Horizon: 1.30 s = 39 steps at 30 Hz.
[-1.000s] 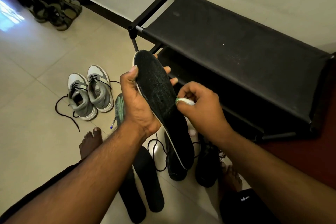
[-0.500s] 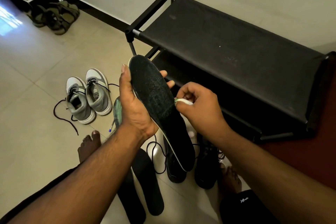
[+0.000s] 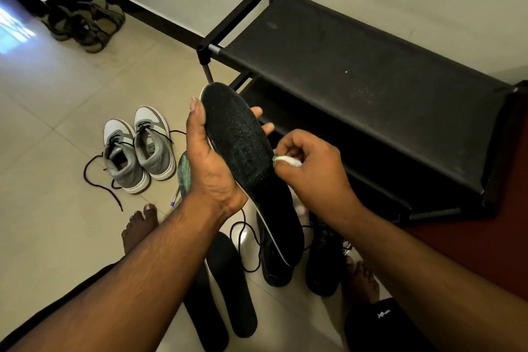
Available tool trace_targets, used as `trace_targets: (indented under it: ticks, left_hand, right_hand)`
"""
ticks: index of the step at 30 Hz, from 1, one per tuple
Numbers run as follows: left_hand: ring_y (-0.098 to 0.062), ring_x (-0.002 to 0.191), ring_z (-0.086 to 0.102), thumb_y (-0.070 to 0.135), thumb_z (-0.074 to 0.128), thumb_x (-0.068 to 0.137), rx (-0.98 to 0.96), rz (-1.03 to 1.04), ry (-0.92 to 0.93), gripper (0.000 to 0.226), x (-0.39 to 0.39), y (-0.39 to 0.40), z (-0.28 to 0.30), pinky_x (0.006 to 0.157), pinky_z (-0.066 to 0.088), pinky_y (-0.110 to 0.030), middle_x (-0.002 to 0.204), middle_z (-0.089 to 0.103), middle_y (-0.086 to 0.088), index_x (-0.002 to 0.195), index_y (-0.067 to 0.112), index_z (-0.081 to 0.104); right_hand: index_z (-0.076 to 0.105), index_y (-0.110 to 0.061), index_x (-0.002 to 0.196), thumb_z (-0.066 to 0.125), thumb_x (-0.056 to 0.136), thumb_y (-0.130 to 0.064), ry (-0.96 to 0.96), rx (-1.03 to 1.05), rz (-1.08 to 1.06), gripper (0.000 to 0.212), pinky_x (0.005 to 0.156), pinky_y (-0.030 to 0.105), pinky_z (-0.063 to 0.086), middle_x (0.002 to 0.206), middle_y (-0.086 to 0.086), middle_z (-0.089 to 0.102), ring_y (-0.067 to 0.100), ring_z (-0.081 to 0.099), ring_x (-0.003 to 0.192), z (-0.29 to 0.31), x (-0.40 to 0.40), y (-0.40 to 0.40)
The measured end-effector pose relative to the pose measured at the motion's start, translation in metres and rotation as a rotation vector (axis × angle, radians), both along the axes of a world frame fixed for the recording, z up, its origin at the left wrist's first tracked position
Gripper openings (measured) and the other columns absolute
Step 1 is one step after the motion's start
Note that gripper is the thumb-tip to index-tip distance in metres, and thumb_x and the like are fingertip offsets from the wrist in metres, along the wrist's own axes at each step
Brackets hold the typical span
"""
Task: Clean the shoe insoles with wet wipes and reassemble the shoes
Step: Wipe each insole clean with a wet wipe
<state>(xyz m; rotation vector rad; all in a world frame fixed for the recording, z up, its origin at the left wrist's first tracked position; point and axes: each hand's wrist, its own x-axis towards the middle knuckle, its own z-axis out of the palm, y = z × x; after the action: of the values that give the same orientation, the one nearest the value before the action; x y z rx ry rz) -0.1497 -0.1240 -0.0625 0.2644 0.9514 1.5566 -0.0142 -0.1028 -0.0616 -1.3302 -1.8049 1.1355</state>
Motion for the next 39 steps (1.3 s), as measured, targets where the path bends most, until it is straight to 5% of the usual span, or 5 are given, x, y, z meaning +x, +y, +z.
trace_targets:
  ticks: [7, 14, 27, 33, 39]
  left_hand:
    - [-0.038, 0.109, 0.06, 0.072, 0.039, 0.087, -0.014, 0.004, 0.006, 0.073, -0.005, -0.001, -0.002, 0.089, 0.052, -0.043, 0.106, 0.066, -0.012, 0.117, 0.01, 0.06]
    - [-0.031, 0.104, 0.063, 0.072, 0.036, 0.089, 0.012, -0.01, -0.032, 0.072, -0.001, 0.001, -0.005, 0.101, 0.047, -0.048, 0.106, 0.067, -0.011, 0.113, 0.01, 0.063]
    - [-0.028, 0.099, 0.064, 0.073, 0.036, 0.085, -0.047, 0.041, -0.013, 0.076, -0.007, 0.001, 0.001, 0.074, 0.057, -0.04, 0.108, 0.066, -0.009, 0.114, 0.009, 0.063]
    - [-0.027, 0.099, 0.066, 0.071, 0.035, 0.088, -0.042, 0.021, -0.014, 0.073, 0.0, 0.001, 0.003, 0.079, 0.057, -0.041, 0.105, 0.067, -0.009, 0.118, 0.01, 0.061]
    - [-0.03, 0.106, 0.064, 0.072, 0.038, 0.088, -0.044, 0.032, 0.02, 0.078, 0.0, 0.0, -0.003, 0.091, 0.053, -0.046, 0.112, 0.066, -0.011, 0.129, 0.008, 0.058]
  right_hand:
    - [0.066, -0.01, 0.08, 0.071, 0.075, 0.001, 0.04, 0.225, 0.331, 0.013, 0.063, 0.024, 0.049, 0.077, -0.002, 0.064, 0.009, 0.058, 0.071, 0.015, -0.013, -0.024]
    - [0.067, -0.021, 0.076, 0.071, 0.076, -0.003, -0.017, -0.005, -0.024, 0.018, 0.062, 0.014, 0.045, 0.075, -0.01, 0.063, 0.001, 0.056, 0.069, 0.005, 0.004, 0.009]
    - [0.073, -0.014, 0.086, 0.076, 0.077, -0.002, 0.122, 0.06, 0.308, 0.015, 0.071, 0.017, 0.052, 0.082, -0.005, 0.071, 0.007, 0.066, 0.078, 0.02, -0.009, -0.022]
    - [0.073, -0.017, 0.079, 0.078, 0.076, -0.008, 0.095, -0.12, -0.076, 0.011, 0.065, 0.016, 0.051, 0.074, -0.006, 0.07, 0.0, 0.062, 0.066, 0.012, 0.007, 0.011]
    - [0.075, -0.019, 0.083, 0.078, 0.077, -0.009, 0.076, -0.149, 0.055, 0.012, 0.071, 0.021, 0.055, 0.078, -0.008, 0.072, 0.003, 0.067, 0.073, 0.011, -0.005, -0.009]
